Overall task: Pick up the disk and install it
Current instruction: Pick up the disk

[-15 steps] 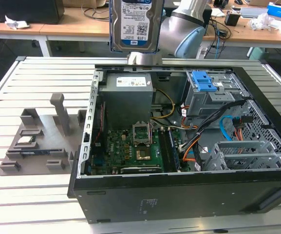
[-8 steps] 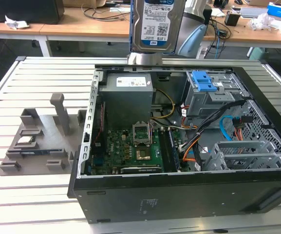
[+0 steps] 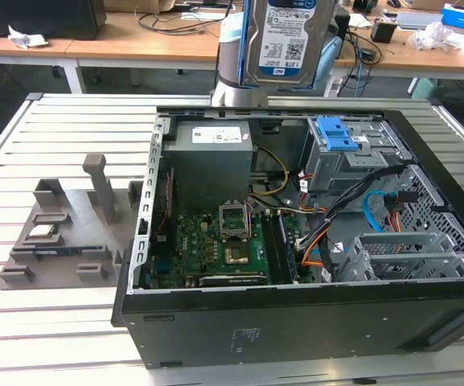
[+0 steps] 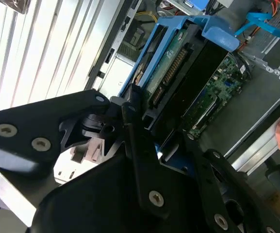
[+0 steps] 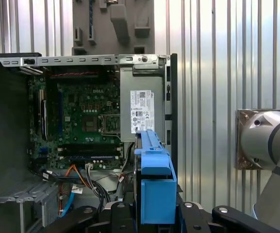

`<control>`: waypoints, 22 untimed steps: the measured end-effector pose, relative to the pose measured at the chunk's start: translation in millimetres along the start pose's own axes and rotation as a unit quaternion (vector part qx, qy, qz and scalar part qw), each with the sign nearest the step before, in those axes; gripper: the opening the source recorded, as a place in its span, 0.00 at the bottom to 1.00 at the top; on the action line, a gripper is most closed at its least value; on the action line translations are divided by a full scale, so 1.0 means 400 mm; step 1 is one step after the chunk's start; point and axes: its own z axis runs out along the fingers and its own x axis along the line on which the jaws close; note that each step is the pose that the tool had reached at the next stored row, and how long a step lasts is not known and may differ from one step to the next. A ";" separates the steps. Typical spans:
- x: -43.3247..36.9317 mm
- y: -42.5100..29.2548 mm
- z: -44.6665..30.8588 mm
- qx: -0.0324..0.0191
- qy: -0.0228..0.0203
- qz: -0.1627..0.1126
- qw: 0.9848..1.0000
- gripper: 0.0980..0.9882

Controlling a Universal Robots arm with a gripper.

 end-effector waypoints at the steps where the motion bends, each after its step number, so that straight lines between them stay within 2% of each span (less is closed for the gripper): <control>1: 0.000 -0.016 0.000 0.000 0.000 0.000 1.000 0.30; 6: -0.001 -0.063 0.002 0.000 0.000 0.000 1.000 0.30; 10: -0.002 -0.134 0.003 0.000 0.000 0.000 1.000 0.30; 11: -0.003 -0.174 0.004 0.000 0.000 0.000 1.000 0.30; 12: -0.004 -0.201 0.004 0.000 0.000 0.000 1.000 0.30; 22: -0.002 -0.201 0.004 0.000 0.000 0.000 1.000 0.30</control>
